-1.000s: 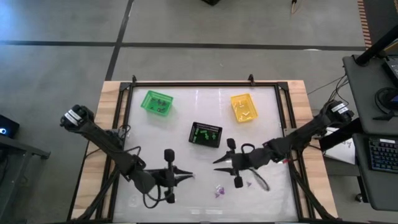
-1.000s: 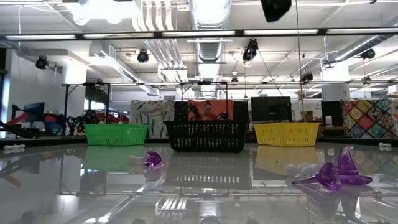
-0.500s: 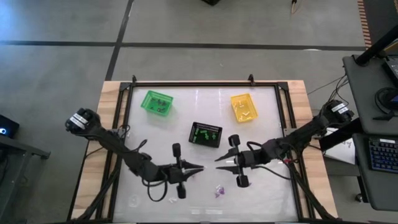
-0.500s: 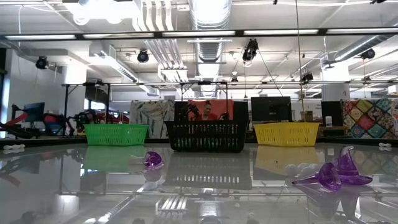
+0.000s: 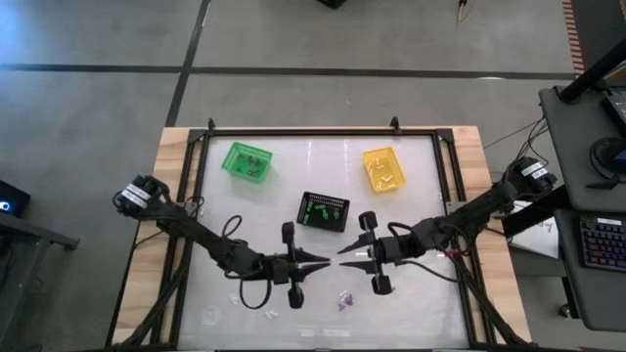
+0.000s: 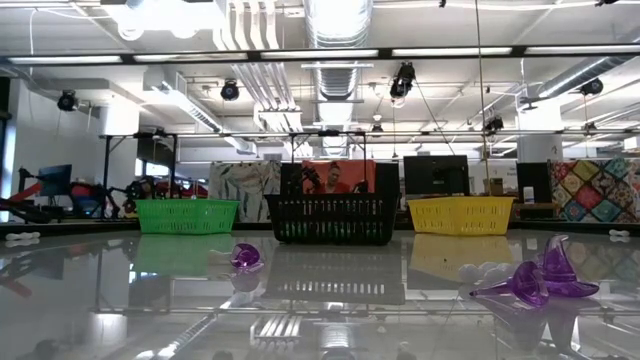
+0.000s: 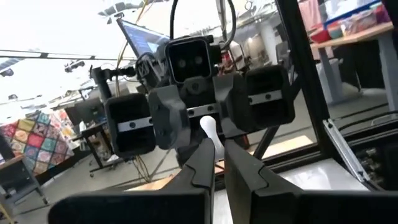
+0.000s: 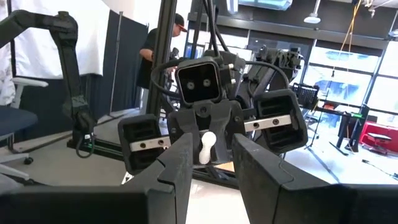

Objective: Sort Halloween decoration
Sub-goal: Put the white bone into the yellow bin

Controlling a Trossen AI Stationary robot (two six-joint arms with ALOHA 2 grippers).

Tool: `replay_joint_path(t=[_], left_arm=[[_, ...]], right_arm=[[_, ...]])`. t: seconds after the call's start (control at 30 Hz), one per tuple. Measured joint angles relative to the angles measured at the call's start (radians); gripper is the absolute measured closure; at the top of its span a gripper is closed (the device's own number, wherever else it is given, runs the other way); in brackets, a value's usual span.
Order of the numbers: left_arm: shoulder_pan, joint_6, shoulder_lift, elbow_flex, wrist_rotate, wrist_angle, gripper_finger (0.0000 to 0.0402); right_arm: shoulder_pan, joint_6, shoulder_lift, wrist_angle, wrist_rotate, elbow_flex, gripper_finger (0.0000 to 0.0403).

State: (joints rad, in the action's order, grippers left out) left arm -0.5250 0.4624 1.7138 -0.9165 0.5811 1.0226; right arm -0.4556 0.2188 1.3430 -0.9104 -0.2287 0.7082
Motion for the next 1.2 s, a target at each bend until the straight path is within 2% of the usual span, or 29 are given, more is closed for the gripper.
replay_joint_path(t=[0.4,1.2], left_arm=[[0.045,0.023,0.060,-0.045,-0.022,0.011,0.0401],[0.047,0.024,0.062,-0.052,-0.024,0.040,0.0401]], right_arm=[[0.005,-0.002,0.000,0.002,-0.008,0.000,0.0298],[0.030,-0.052,0.000,0.017,-0.016,0.000,0.0307]])
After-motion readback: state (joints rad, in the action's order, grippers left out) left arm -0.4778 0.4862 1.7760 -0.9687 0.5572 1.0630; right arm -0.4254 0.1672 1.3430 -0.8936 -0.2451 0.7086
